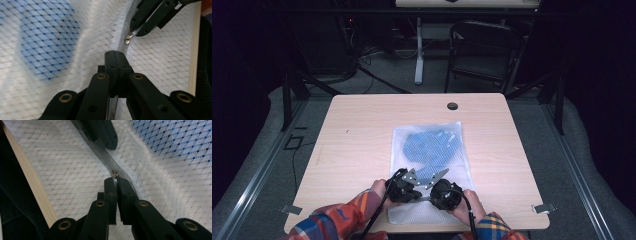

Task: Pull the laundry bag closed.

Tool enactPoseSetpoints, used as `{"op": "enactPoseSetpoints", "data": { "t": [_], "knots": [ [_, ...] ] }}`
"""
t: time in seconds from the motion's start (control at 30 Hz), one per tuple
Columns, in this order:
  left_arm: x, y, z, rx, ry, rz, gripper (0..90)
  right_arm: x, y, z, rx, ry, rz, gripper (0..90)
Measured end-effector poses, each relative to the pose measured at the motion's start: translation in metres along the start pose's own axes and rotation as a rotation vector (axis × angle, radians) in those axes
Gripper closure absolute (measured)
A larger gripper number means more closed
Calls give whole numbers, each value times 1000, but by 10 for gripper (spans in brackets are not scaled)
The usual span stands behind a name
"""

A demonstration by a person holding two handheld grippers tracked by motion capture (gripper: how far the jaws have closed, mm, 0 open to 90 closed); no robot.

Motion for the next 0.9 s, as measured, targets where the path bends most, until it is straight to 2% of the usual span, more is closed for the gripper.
{"op": "enactPoseSetpoints", "data": {
  "t": [0.17, 0.27, 0.5, 0.9],
  "knots": [
    [1, -2, -2, 0, 3, -22, 900, 0, -1, 1, 2, -1, -1, 868],
    [2, -1, -1, -10, 17, -57, 900, -1, -1, 1, 1, 2, -7, 868],
    [3, -2, -2, -3, 14, -58, 900, 0, -1, 3, -14, -4, 4, 869],
    [3, -2, -1, -6, 18, -68, 900, 3, -6, 7, -6, 0, -14, 869]
  ]
}}
Point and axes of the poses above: each handheld gripper's, and its own axes: z roughly backward along the jaws, y roughly out of its top, x roughly to its right, the point moved 2 cm from there along -z, roughly forward along the jaws, and after that the axes turned 9 degrees about z, right-handed, at the moved point
